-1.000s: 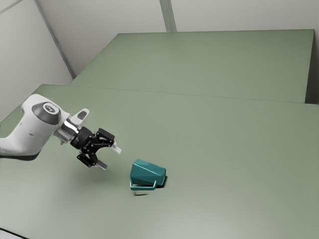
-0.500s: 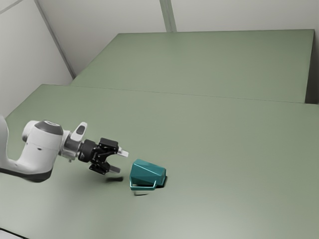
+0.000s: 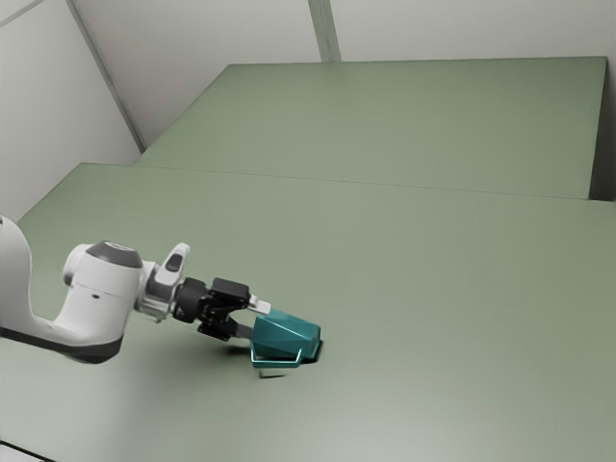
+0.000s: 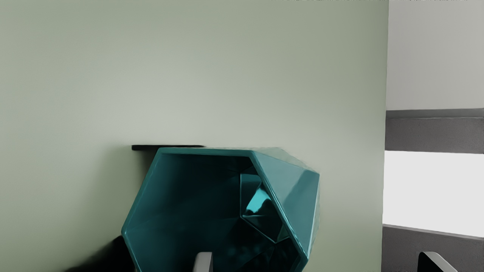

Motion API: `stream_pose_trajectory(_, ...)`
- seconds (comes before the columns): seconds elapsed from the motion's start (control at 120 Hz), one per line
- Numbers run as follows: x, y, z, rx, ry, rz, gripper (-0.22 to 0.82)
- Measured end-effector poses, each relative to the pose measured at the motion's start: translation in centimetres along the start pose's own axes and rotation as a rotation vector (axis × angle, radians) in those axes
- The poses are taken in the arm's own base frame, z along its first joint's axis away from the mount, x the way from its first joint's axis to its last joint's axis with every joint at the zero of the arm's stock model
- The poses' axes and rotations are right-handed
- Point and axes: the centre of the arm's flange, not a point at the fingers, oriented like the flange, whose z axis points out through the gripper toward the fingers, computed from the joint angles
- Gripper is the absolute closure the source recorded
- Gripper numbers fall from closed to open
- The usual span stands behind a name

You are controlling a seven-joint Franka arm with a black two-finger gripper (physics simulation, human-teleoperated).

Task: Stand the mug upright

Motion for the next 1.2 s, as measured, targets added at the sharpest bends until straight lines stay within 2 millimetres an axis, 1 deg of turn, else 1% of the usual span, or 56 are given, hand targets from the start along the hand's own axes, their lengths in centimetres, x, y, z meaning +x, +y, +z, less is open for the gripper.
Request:
stream_pose_trajectory(0.108,-0.2,1.0,1.5,-0.024,-0.001,0.018,0.01)
stream_pose_trajectory(0.233,-0.6,1.2,2.8,-0.033,-0.009,0.026,0.01)
stream_pose_trajectory(0.258,-0.6,1.3,3.0,-0.033,-0.009,0.028,0.03)
stream_pose_trajectory(0.308,-0.6,1.4,3.1,-0.030,-0.006,0.034,0.11)
stream_pose_trajectory(0.433,-0.4,1.3,2.9,-0.019,0.011,0.039,0.43)
stream_pose_trajectory(0.525,-0.3,1.3,2.6,-0.014,0.020,0.040,0.58)
stream_pose_trajectory(0.642,-0.2,1.3,2.6,-0.010,0.025,0.041,0.68)
stream_pose_trajectory(0.842,-0.2,1.5,2.6,-0.003,0.026,0.044,0.74)
stream_pose_trajectory(1.0,0.1,3.7,3.4,0.022,0.016,0.100,0.76)
stream_pose_trajectory(1.092,0.7,5.4,3.2,0.039,0.031,0.140,0.77)
stream_pose_trajectory(1.142,1.6,6.8,2.9,0.063,0.030,0.188,0.77)
stream_pose_trajectory(1.2,3.8,9.4,1.7,0.118,0.014,0.292,0.77)
